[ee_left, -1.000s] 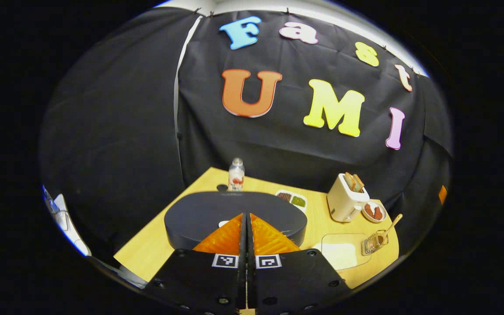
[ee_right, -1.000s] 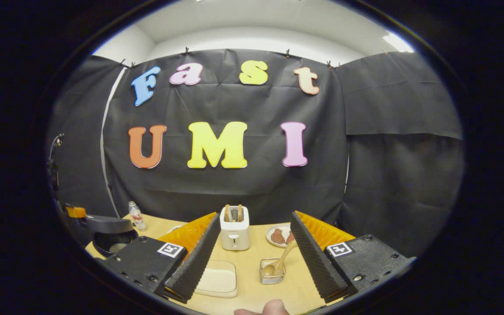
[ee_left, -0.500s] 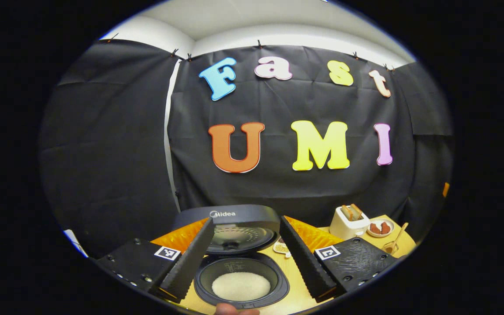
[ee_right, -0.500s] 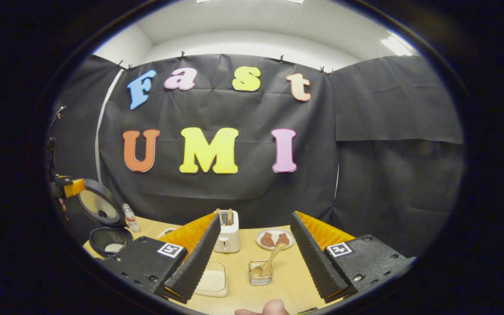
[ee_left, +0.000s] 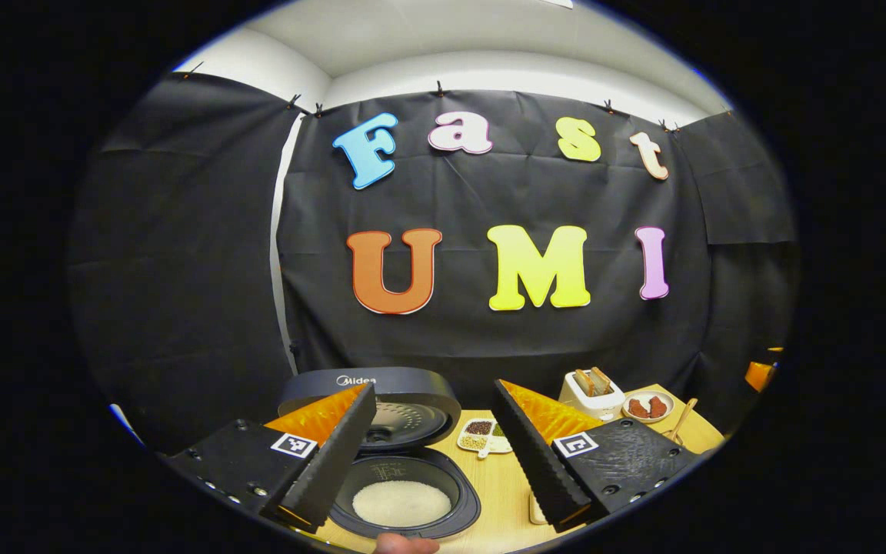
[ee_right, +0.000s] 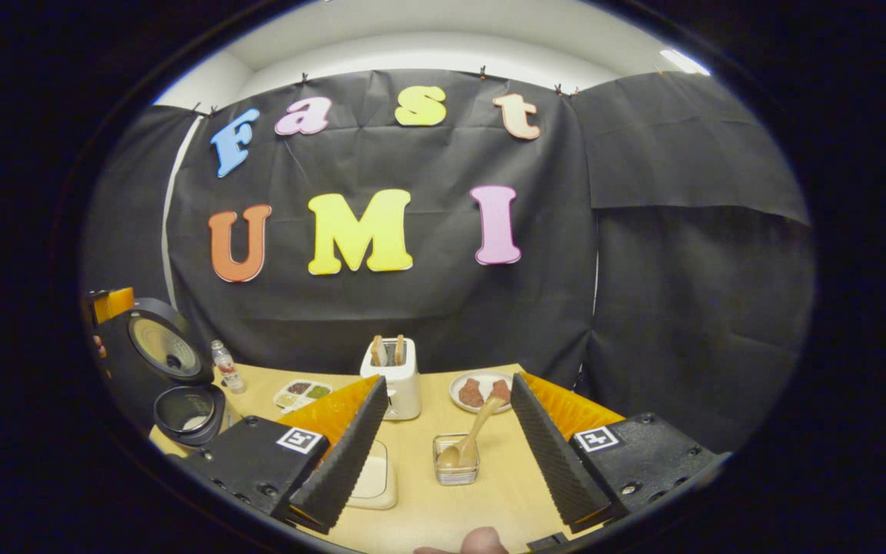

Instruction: Close the left gripper, press the button to open the rice cooker; take a wooden spoon from the chopstick holder with the right hand, scoop a spoonful of rice and pour it into the rice cooker, then put the wooden spoon back into the chopstick holder.

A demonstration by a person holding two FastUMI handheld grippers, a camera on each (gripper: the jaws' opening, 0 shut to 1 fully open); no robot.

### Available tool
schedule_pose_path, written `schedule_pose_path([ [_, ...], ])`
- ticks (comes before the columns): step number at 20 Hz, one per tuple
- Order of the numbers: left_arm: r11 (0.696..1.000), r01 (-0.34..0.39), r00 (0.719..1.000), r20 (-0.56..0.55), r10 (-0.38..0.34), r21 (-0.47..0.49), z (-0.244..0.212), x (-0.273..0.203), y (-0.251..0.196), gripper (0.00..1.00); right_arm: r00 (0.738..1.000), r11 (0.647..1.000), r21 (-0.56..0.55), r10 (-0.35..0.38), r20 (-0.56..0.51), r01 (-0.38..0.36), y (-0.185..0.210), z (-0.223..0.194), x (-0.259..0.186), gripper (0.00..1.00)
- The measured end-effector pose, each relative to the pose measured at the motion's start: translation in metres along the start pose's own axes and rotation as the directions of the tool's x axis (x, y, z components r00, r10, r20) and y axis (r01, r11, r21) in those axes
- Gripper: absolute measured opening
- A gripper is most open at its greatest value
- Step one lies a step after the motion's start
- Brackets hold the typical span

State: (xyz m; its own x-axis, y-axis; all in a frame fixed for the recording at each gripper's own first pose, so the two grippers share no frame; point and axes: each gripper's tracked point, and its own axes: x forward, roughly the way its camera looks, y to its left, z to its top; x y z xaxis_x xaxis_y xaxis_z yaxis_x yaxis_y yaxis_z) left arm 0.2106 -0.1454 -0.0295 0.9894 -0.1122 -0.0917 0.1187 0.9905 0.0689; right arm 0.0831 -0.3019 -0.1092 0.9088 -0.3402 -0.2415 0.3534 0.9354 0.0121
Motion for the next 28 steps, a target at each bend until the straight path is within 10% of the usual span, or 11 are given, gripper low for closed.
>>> schedule_pose_path([
  [17,0.996,-0.086,0.993,-0.08,0.084,-0.019,-0.013,0.042,-0.065,0.96,0.921,0.982,0.165,0.142,-0.363,-0.086,-0.053,-0.171,0.207,0.99],
  [23,0.992,-0.124,0.986,-0.115,0.123,0.002,-0.018,0.045,-0.061,0.96,0.872,0.952,0.278,0.243,-0.426,-0.129,-0.034,-0.203,0.236,0.67],
  [28,0.994,-0.107,0.986,-0.128,0.106,0.002,-0.023,0.052,-0.066,0.96,0.879,0.949,0.289,0.242,-0.411,-0.126,-0.036,-0.195,0.234,0.37],
])
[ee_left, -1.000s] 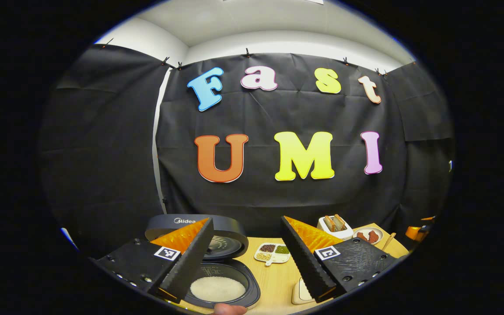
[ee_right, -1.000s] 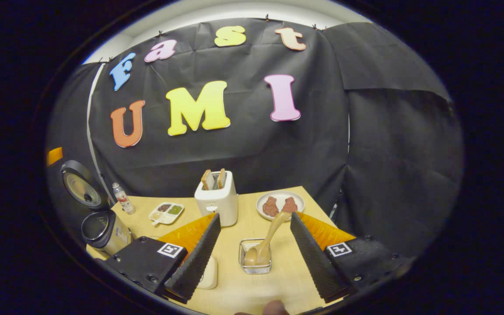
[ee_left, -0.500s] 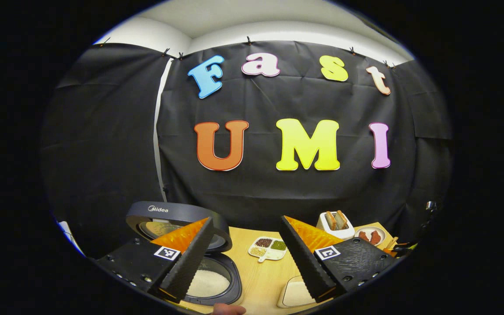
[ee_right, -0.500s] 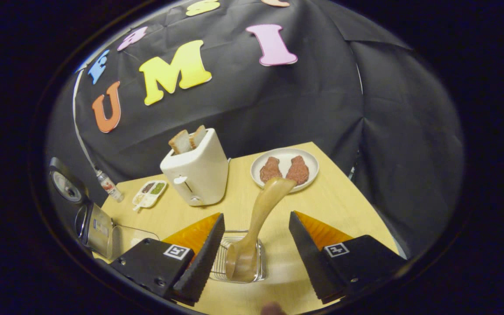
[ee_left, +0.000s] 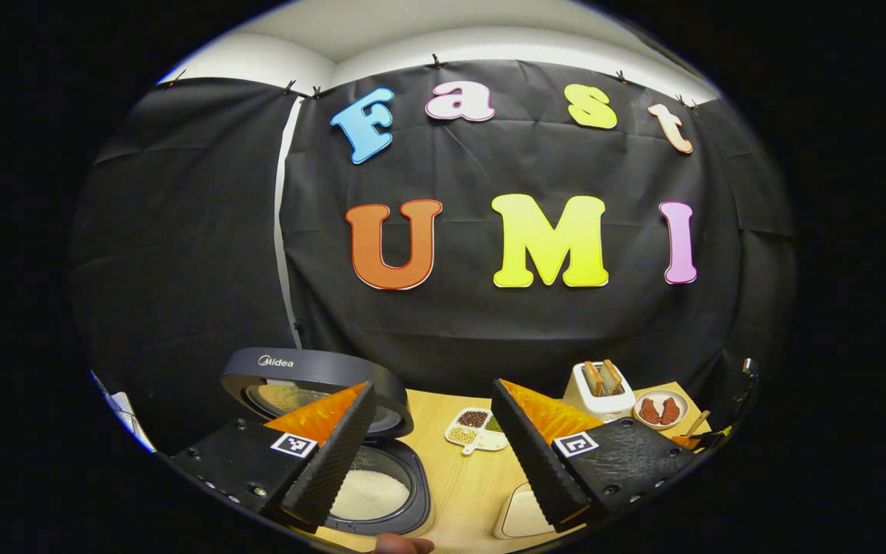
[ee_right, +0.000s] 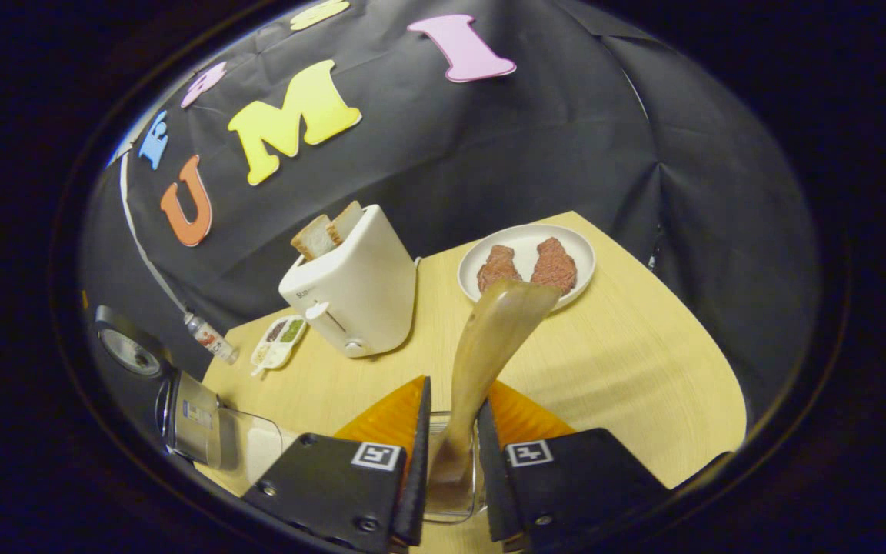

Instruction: Close the left gripper, press the button to open the rice cooker; take a wooden spoon from the chopstick holder with the right hand, scoop a spoonful of rice and pour it into the rice cooker, then put the wooden spoon back into the chopstick holder.

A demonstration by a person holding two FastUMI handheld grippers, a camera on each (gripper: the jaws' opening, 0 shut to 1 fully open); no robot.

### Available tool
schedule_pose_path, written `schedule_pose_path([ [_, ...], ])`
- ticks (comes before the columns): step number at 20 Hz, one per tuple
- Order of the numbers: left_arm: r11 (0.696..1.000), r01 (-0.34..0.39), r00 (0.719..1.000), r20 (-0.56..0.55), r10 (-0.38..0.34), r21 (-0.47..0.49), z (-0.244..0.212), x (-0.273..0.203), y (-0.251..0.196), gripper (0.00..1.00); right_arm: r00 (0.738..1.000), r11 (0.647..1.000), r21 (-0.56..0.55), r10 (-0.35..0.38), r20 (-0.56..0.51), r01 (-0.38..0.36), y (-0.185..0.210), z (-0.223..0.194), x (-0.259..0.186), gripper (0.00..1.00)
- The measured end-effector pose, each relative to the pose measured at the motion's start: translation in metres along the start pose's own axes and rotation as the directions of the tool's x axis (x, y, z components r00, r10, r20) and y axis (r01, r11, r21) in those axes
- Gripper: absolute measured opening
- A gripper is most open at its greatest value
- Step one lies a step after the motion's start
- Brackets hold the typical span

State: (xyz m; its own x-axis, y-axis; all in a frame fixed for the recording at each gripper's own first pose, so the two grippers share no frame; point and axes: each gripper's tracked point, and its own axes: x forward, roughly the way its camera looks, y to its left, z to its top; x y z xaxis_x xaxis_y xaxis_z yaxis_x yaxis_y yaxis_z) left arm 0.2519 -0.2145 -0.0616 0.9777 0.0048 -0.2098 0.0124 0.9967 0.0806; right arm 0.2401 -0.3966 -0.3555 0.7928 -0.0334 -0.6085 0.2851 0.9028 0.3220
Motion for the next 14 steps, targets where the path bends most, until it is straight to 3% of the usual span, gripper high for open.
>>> schedule_pose_path([
  [2,1.0,0.012,1.0,0.006,-0.012,0.007,0.001,-0.003,0.0,0.96,1.0,1.0,0.008,-0.012,0.014,0.011,0.001,0.003,-0.008,0.22],
  [4,1.0,0.022,0.999,0.025,-0.022,0.003,0.006,-0.006,0.004,0.97,1.0,1.0,0.018,-0.015,0.014,0.015,0.007,0.004,-0.016,0.18],
  [8,0.999,0.035,0.998,0.06,-0.034,-0.024,0.015,-0.018,0.02,0.98,0.997,0.999,0.015,-0.044,0.06,0.044,0.021,0.016,-0.037,0.15],
  [14,0.997,0.054,0.992,0.113,-0.048,-0.056,0.027,-0.047,0.058,0.97,0.973,0.983,-0.13,-0.104,0.207,0.133,0.063,0.065,-0.09,0.1],
])
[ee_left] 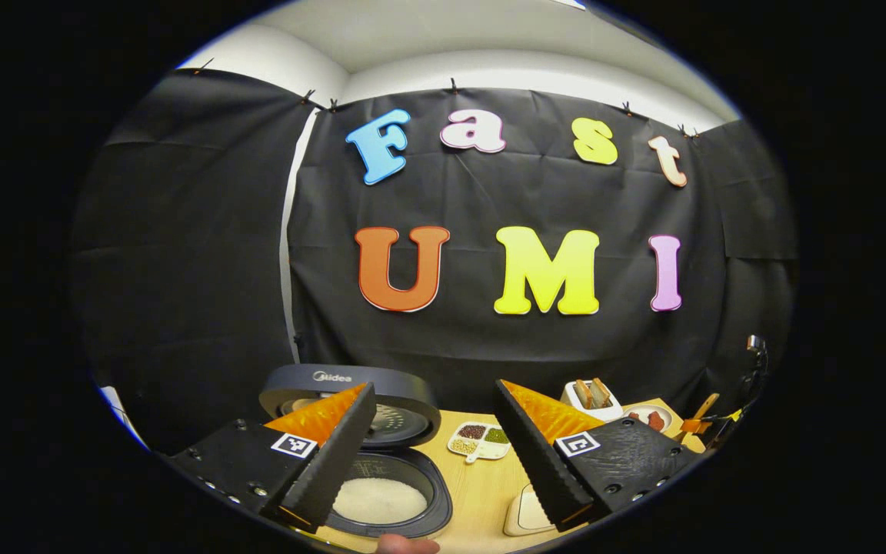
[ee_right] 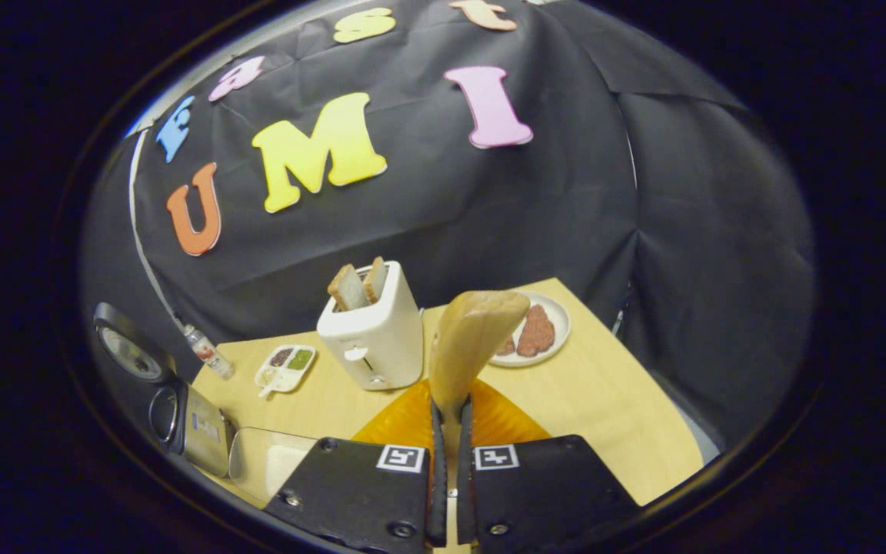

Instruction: Close the left gripper, press the button to open the rice cooker; take a wooden spoon from the chopstick holder with the right hand, scoop a spoonful of rice and pour it into the rice cooker, then put the wooden spoon back into the chopstick holder.

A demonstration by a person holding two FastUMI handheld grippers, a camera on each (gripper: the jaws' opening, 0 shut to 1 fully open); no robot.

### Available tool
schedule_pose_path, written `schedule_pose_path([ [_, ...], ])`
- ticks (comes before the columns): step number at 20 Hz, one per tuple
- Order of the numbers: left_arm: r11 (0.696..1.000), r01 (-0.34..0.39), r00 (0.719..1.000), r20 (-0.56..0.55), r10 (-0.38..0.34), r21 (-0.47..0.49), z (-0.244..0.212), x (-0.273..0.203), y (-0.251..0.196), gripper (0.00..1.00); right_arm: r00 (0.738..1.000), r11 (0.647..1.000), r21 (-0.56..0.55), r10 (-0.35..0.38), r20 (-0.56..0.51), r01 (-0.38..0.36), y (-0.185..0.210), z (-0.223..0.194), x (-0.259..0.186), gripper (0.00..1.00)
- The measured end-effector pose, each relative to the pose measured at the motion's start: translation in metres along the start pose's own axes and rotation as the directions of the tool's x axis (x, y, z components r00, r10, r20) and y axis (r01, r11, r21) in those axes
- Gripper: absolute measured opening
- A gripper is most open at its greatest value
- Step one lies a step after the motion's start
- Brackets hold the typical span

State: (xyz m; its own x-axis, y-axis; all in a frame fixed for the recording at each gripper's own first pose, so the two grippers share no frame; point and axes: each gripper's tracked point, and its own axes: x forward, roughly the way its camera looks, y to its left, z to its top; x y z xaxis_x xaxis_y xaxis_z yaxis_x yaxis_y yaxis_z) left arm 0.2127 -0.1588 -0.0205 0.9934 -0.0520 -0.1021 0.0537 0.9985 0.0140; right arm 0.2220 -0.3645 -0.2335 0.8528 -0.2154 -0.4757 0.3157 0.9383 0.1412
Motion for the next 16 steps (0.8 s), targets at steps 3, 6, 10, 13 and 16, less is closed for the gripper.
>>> schedule_pose_path([
  [3,1.0,0.006,1.0,0.029,-0.005,-0.023,0.009,-0.011,0.02,0.97,0.996,0.997,-0.074,0.005,0.091,0.002,0.038,0.035,-0.037,0.1],
  [6,0.999,0.003,0.999,0.042,-0.001,-0.036,0.012,-0.021,0.043,0.96,0.989,0.994,-0.106,0.054,0.135,-0.04,0.086,0.043,-0.067,0.1],
  [10,0.999,-0.01,0.999,0.049,0.011,-0.031,0.014,-0.036,0.077,0.96,0.988,0.992,-0.091,0.102,0.119,-0.092,0.137,0.02,-0.08,0.1],
  [13,0.999,-0.033,0.999,0.029,0.034,-0.024,0.009,-0.047,0.103,1.0,0.991,0.989,-0.11,0.109,0.078,-0.1,0.162,-0.014,-0.074,0.1],
  [16,0.998,-0.052,0.998,0.027,0.053,-0.018,0.009,-0.057,0.124,0.96,0.997,0.986,-0.151,0.076,0.026,-0.071,0.168,-0.056,-0.058,0.1],
])
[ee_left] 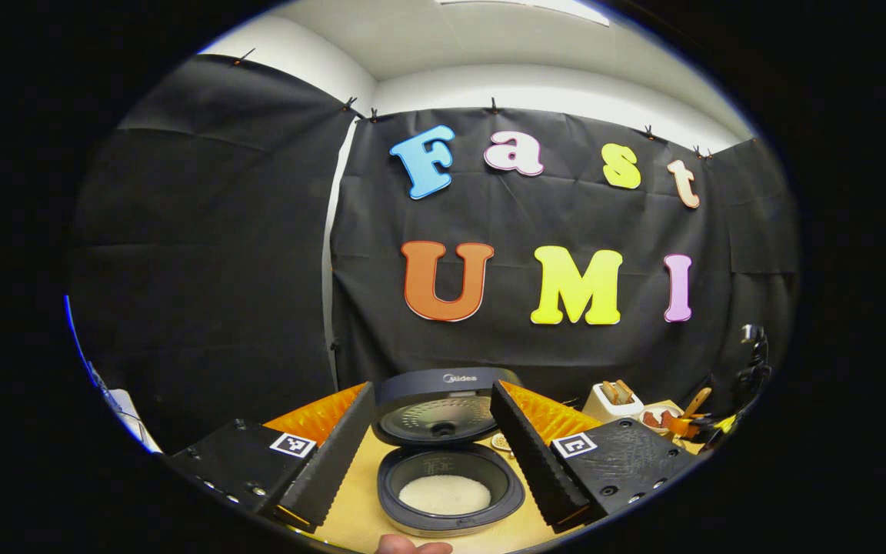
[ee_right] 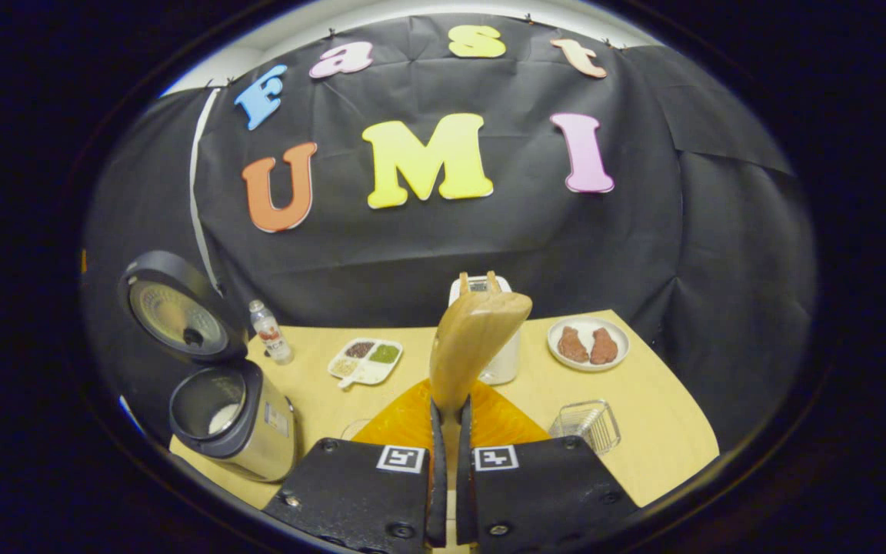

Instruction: Close the left gripper, press the button to open the rice cooker; take a wooden spoon from the chopstick holder with the right hand, scoop a spoonful of rice and pour it into the rice cooker, then put the wooden spoon back into the chopstick holder.

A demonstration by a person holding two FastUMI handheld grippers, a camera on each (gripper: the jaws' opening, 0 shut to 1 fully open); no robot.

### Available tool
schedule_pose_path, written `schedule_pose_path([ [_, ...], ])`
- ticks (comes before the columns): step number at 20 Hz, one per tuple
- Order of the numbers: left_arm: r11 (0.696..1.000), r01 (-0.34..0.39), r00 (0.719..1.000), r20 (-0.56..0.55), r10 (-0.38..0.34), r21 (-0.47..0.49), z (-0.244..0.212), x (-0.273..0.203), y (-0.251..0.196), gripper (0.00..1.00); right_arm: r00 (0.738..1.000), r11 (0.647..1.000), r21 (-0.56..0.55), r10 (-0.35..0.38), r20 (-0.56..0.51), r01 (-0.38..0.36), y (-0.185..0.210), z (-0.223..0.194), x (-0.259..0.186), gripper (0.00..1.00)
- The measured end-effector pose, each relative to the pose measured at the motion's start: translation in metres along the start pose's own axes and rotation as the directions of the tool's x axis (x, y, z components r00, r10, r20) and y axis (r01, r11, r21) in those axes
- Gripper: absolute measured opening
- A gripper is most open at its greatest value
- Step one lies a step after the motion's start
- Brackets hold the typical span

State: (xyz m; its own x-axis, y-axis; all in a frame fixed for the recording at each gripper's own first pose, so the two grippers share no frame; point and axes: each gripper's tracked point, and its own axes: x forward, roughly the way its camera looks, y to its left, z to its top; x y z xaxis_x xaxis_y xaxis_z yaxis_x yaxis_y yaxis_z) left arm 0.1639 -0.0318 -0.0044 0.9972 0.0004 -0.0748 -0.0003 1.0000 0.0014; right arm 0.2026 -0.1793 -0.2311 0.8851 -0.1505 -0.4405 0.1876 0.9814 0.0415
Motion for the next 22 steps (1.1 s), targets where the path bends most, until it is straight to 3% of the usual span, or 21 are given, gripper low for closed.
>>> schedule_pose_path([
  [4,1.0,-0.024,0.999,-0.036,0.024,0.009,-0.009,-0.012,0.025,0.96,0.994,0.992,-0.102,-0.083,-0.065,0.076,-0.001,-0.049,0.022,0.1],
  [6,0.999,-0.033,0.998,-0.046,0.034,0.017,-0.011,-0.017,0.036,0.96,0.99,0.978,-0.176,-0.126,-0.06,0.114,-0.002,-0.059,0.027,0.14],
  [7,0.999,-0.034,0.998,-0.05,0.035,0.022,-0.013,-0.019,0.04,0.96,0.988,0.969,-0.211,-0.145,-0.051,0.132,-0.002,-0.062,0.028,0.1],
  [9,0.999,-0.035,0.997,-0.06,0.037,0.027,-0.017,-0.023,0.046,0.96,0.982,0.947,-0.273,-0.185,-0.031,0.169,-0.001,-0.071,0.032,0.1],
  [12,0.999,-0.025,0.996,-0.088,0.027,0.031,-0.025,-0.031,0.054,0.96,0.979,0.934,-0.31,-0.199,-0.038,0.178,0.008,-0.091,0.038,0.1],
  [14,0.999,-0.024,0.995,-0.094,0.027,0.033,-0.025,-0.035,0.059,0.96,0.983,0.946,-0.281,-0.179,-0.045,0.16,0.021,-0.097,0.039,0.1],
  [19,0.999,-0.028,0.994,-0.107,0.032,0.039,-0.027,-0.042,0.065,0.96,0.992,0.996,-0.082,-0.041,-0.12,0.031,0.066,-0.116,0.043,0.1],
  [20,0.999,-0.027,0.993,-0.109,0.032,0.042,-0.028,-0.044,0.066,0.88,0.991,0.999,-0.037,-0.02,-0.129,0.016,0.071,-0.118,0.043,0.1],
  [22,0.999,-0.031,0.993,-0.112,0.036,0.042,-0.028,-0.045,0.066,0.87,0.988,0.998,0.064,0.021,-0.154,-0.011,0.076,-0.118,0.044,0.1],
])
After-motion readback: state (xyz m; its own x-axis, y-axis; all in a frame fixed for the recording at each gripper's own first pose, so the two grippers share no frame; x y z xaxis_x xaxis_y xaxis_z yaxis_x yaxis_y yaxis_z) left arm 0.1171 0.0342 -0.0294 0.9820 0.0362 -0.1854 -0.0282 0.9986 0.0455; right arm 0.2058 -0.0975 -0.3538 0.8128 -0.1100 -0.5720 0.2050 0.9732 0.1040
